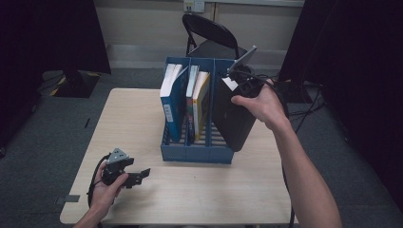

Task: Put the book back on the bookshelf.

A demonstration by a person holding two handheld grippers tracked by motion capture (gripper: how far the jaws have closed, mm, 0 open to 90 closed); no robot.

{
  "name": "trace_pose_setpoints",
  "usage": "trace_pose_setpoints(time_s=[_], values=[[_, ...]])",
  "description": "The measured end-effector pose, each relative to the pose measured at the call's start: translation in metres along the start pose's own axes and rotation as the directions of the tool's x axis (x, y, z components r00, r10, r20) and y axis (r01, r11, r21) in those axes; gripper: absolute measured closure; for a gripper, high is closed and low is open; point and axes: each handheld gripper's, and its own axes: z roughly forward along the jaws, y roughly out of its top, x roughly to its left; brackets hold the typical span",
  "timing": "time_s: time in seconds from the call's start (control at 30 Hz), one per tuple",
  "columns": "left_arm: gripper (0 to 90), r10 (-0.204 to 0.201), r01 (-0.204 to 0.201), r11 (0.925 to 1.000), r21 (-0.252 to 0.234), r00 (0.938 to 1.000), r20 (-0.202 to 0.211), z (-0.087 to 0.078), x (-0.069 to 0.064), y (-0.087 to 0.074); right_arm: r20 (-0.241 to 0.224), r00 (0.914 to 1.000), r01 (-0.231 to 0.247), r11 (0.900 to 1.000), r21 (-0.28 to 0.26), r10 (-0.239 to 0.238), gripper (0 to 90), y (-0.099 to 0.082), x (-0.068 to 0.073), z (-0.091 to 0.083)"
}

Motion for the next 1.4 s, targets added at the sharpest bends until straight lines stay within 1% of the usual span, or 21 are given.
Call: trace_pose_setpoints(time_s=[0.07,0.1,0.2,0.27,0.33,0.4,0.43,0.47,0.53,0.63,0.73,0.77,0.87,0.9,1.03,1.13,1.17,1.27,1.3,1.33,1.4], values=[[17.6,-0.003,0.003,1.0000,0.004,1.0000,0.000,0.000,0.001,0.000,-0.002,0.9999,-0.015,0.9999,0.004,0.015,53.7,0.003,-0.002,0.003],[17.6,-0.011,0.011,0.9999,0.002,0.9999,-0.001,0.000,0.001,0.000,-0.002,0.9996,-0.030,0.9995,0.008,0.030,53.7,0.004,-0.003,0.004],[17.6,-0.006,0.006,1.0000,0.002,1.0000,0.000,0.000,0.001,0.000,0.007,0.9986,-0.052,0.9986,0.009,0.052,53.7,0.009,-0.004,0.005],[17.7,-0.003,0.003,1.0000,-0.002,1.0000,0.001,0.000,0.000,0.000,0.012,0.9984,-0.055,0.9984,0.007,0.055,53.7,0.012,-0.002,0.006],[17.6,-0.001,0.001,1.0000,0.002,1.0000,0.002,0.001,0.000,0.001,0.008,0.9979,-0.064,0.9979,0.011,0.064,53.7,0.014,-0.002,0.007],[17.6,0.006,-0.006,0.9999,0.009,1.0000,0.000,0.001,0.000,0.001,0.012,0.9968,-0.079,0.9967,0.015,0.079,53.7,0.018,-0.002,0.008],[17.6,-0.003,0.003,1.0000,0.003,1.0000,0.002,0.002,-0.001,0.000,0.013,0.9965,-0.083,0.9963,0.021,0.083,53.7,0.019,-0.002,0.008],[17.7,0.001,-0.001,1.0000,0.004,1.0000,0.003,0.002,-0.001,0.000,0.012,0.9951,-0.098,0.9950,0.020,0.098,53.7,0.022,-0.003,0.009],[17.6,0.003,-0.003,1.0000,0.004,1.0000,0.002,0.002,-0.001,0.000,0.011,0.9936,-0.112,0.9933,0.028,0.112,53.7,0.026,-0.005,0.011],[17.6,0.002,-0.002,1.0000,0.008,1.0000,0.001,0.001,0.000,0.000,0.018,0.9886,-0.150,0.9883,0.027,0.150,53.7,0.033,-0.008,0.016],[17.7,-0.004,0.004,0.9999,0.010,1.0000,0.002,0.002,0.000,0.000,0.035,0.9847,-0.172,0.9843,0.041,0.171,53.7,0.042,-0.008,0.021],[17.6,-0.003,0.003,1.0000,0.005,1.0000,0.004,0.002,0.000,0.000,0.044,0.9848,-0.170,0.9844,0.046,0.168,53.7,0.044,-0.007,0.022],[17.6,-0.001,0.001,1.0000,0.008,1.0000,0.006,0.002,0.000,0.000,0.053,0.9815,-0.187,0.9813,0.046,0.184,53.7,0.050,-0.004,0.028],[17.6,0.000,0.000,1.0000,0.008,1.0000,0.007,0.002,0.000,0.000,0.063,0.9794,-0.195,0.9796,0.049,0.192,53.7,0.051,-0.003,0.030],[17.6,0.003,-0.003,1.0000,0.006,1.0000,0.004,0.001,0.000,0.000,0.077,0.9758,-0.209,0.9767,0.049,0.205,53.7,0.053,-0.003,0.039],[17.6,0.003,-0.004,0.9999,0.010,1.0000,0.006,0.001,0.000,0.000,0.079,0.9724,-0.224,0.9733,0.050,0.220,53.6,0.054,-0.002,0.046],[17.6,0.003,-0.003,0.9999,0.010,1.0000,0.007,0.002,0.000,0.000,0.082,0.9700,-0.233,0.9712,0.049,0.229,53.7,0.055,-0.002,0.048],[17.6,0.002,-0.002,1.0000,0.008,1.0000,0.006,0.002,-0.001,0.000,0.092,0.9661,-0.246,0.9684,0.043,0.241,53.7,0.056,-0.002,0.054],[17.6,0.001,-0.001,1.0000,0.007,1.0000,0.008,0.002,-0.001,0.000,0.088,0.9655,-0.249,0.9678,0.036,0.245,53.7,0.056,-0.002,0.057],[17.6,0.004,-0.004,1.0000,0.006,1.0000,0.008,0.002,-0.001,0.000,0.091,0.9633,-0.257,0.9657,0.040,0.252,53.7,0.056,-0.003,0.059],[17.6,0.005,-0.005,0.9999,0.008,0.9999,0.009,0.003,-0.001,0.000,0.095,0.9621,-0.261,0.9645,0.042,0.256,53.7,0.057,-0.003,0.063]])
